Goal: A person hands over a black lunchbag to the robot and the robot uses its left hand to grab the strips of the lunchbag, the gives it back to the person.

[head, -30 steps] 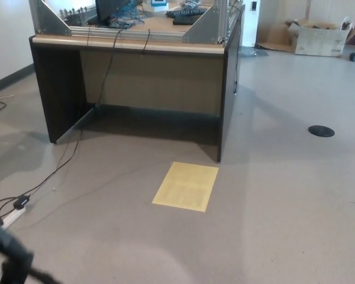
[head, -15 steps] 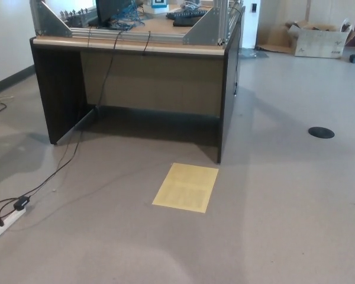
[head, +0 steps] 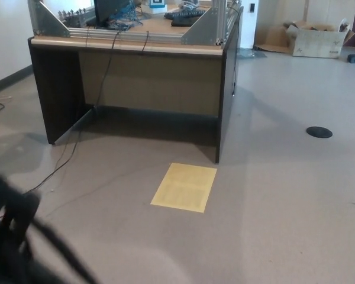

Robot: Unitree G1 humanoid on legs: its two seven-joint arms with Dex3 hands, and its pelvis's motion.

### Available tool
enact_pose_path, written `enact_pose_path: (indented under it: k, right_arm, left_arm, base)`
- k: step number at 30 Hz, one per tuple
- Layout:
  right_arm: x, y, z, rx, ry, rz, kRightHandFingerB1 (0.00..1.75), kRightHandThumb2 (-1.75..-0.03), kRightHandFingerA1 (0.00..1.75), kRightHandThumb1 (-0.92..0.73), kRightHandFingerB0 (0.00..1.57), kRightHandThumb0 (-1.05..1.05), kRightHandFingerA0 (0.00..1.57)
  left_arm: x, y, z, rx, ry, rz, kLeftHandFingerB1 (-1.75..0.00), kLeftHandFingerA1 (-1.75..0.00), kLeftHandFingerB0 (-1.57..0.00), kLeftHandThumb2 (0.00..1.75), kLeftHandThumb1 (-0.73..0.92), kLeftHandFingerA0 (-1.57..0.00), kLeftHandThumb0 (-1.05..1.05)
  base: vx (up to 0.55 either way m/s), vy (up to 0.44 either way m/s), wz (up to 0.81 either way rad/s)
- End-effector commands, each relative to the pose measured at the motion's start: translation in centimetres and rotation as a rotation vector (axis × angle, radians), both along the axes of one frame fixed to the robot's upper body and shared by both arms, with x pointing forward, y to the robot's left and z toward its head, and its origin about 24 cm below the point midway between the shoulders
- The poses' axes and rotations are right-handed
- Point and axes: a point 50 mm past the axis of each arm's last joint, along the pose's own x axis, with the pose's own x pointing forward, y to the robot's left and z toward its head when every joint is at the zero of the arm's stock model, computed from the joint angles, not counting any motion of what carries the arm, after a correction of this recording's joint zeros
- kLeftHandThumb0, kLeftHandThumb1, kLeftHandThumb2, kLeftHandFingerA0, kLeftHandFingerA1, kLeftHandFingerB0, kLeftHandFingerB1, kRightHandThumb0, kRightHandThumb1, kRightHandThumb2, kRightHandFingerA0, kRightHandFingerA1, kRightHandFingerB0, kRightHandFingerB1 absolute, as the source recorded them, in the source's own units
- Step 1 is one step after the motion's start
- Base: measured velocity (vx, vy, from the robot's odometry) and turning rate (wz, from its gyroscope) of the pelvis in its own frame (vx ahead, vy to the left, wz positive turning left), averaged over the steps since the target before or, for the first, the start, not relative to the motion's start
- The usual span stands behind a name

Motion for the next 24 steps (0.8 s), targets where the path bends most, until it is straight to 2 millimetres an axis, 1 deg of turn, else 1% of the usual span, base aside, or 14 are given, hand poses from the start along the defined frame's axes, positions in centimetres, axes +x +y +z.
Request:
enact_pose_path:
  k: [1, 2, 3, 4, 8, 11, 12, 13, 14, 16, 18, 20, 23, 24]
  right_arm:
    - [0.3, -0.6, 0.5, -0.013, -0.013, -0.005, 0.42, -0.67, 0.46, -0.73, 0.43, -0.81, 0.53]
    - [0.4, -0.5, 0.5, -0.002, -0.010, -0.014, 0.42, -0.66, 0.45, -0.72, 0.44, -0.80, 0.53]
    - [0.5, -0.5, 0.5, -0.002, -0.011, -0.012, 0.42, -0.67, 0.46, -0.72, 0.43, -0.78, 0.54]
    - [0.5, -0.5, 0.5, 0.000, -0.011, -0.011, 0.42, -0.68, 0.46, -0.72, 0.43, -0.79, 0.54]
    - [0.5, -0.4, 0.4, -0.003, -0.007, -0.014, 0.42, -0.66, 0.46, -0.72, 0.44, -0.79, 0.54]
    - [0.5, -0.4, 0.4, 0.013, -0.008, -0.025, 0.42, -0.68, 0.47, -0.71, 0.43, -0.80, 0.54]
    - [0.5, -0.4, 0.4, 0.018, -0.010, -0.027, 0.42, -0.67, 0.47, -0.71, 0.43, -0.79, 0.54]
    - [0.6, -0.4, 0.5, 0.025, -0.016, -0.030, 0.41, -0.67, 0.47, -0.71, 0.43, -0.78, 0.53]
    - [0.6, -0.4, 0.5, 0.026, -0.019, -0.031, 0.41, -0.67, 0.47, -0.71, 0.43, -0.78, 0.53]
    - [0.7, -0.5, 0.6, 0.026, -0.022, -0.034, 0.41, -0.67, 0.46, -0.71, 0.43, -0.77, 0.53]
    - [0.9, -0.6, 0.7, 0.030, -0.023, -0.039, 0.41, -0.66, 0.47, -0.70, 0.43, -0.75, 0.55]
    - [0.9, -0.6, 0.8, 0.031, -0.023, -0.037, 0.41, -0.65, 0.47, -0.71, 0.44, -0.74, 0.54]
    - [1.0, -0.7, 0.8, 0.022, -0.016, -0.037, 0.41, -0.66, 0.47, -0.70, 0.43, -0.75, 0.55]
    - [1.0, -0.7, 0.8, 0.022, -0.015, -0.037, 0.41, -0.66, 0.47, -0.70, 0.43, -0.75, 0.55]
  left_arm:
    - [3.0, -2.9, 6.8, 0.138, -0.203, -0.077, -1.65, -1.75, -0.61, 0.54, 0.64, -0.76, -0.16]
    - [3.5, -3.4, 7.6, 0.151, -0.204, -0.079, -1.66, -1.75, -0.59, 0.54, 0.64, -0.75, -0.18]
    - [4.3, -4.5, 9.1, 0.173, -0.223, -0.092, -1.66, -1.75, -0.58, 0.53, 0.64, -0.73, -0.17]
    - [4.8, -5.3, 10.2, 0.188, -0.242, -0.113, -1.61, -1.75, -0.59, 0.51, 0.62, -0.75, -0.13]
    - [6.2, -7.4, 12.4, 0.215, -0.269, -0.150, -1.58, -1.73, -0.57, 0.52, 0.62, -0.75, -0.16]
    - [7.6, -10.8, 15.3, 0.227, -0.281, -0.176, -1.63, -1.75, -0.61, 0.54, 0.62, -0.76, -0.20]
    - [7.8, -11.3, 15.7, 0.234, -0.275, -0.182, -1.54, -1.73, -0.60, 0.54, 0.60, -0.79, -0.24]
    - [8.2, -12.9, 16.9, 0.248, -0.265, -0.197, -1.54, -1.69, -0.66, 0.57, 0.59, -0.80, -0.25]
    - [8.3, -14.0, 17.6, 0.253, -0.266, -0.203, -1.54, -1.69, -0.66, 0.57, 0.59, -0.80, -0.25]
    - [8.5, -15.1, 18.3, 0.280, -0.271, -0.191, -1.54, -1.70, -0.65, 0.57, 0.61, -0.79, -0.24]
    - [8.6, -17.4, 19.4, 0.296, -0.236, -0.221, -1.58, -1.72, -0.62, 0.55, 0.61, -0.74, -0.22]
    - [8.6, -18.5, 19.9, 0.310, -0.221, -0.238, -1.57, -1.71, -0.63, 0.55, 0.60, -0.75, -0.23]
    - [8.5, -20.4, 20.7, 0.346, -0.205, -0.221, -1.60, -1.74, -0.61, 0.55, 0.61, -0.71, -0.26]
    - [8.5, -20.5, 20.7, 0.348, -0.205, -0.218, -1.60, -1.74, -0.61, 0.55, 0.61, -0.71, -0.26]
  base:
    - [0.00, 0.000, 0.00]
    - [0.00, 0.000, 0.00]
    - [0.00, 0.000, 0.00]
    - [0.00, 0.000, 0.00]
    - [0.00, 0.000, 0.00]
    - [0.00, 0.000, 0.00]
    - [0.00, 0.000, 0.00]
    - [0.00, 0.000, 0.00]
    - [0.00, 0.000, 0.00]
    - [0.00, 0.000, 0.00]
    - [0.00, 0.000, 0.00]
    - [0.00, 0.000, 0.00]
    - [0.00, 0.000, 0.00]
    - [0.00, 0.000, 0.00]
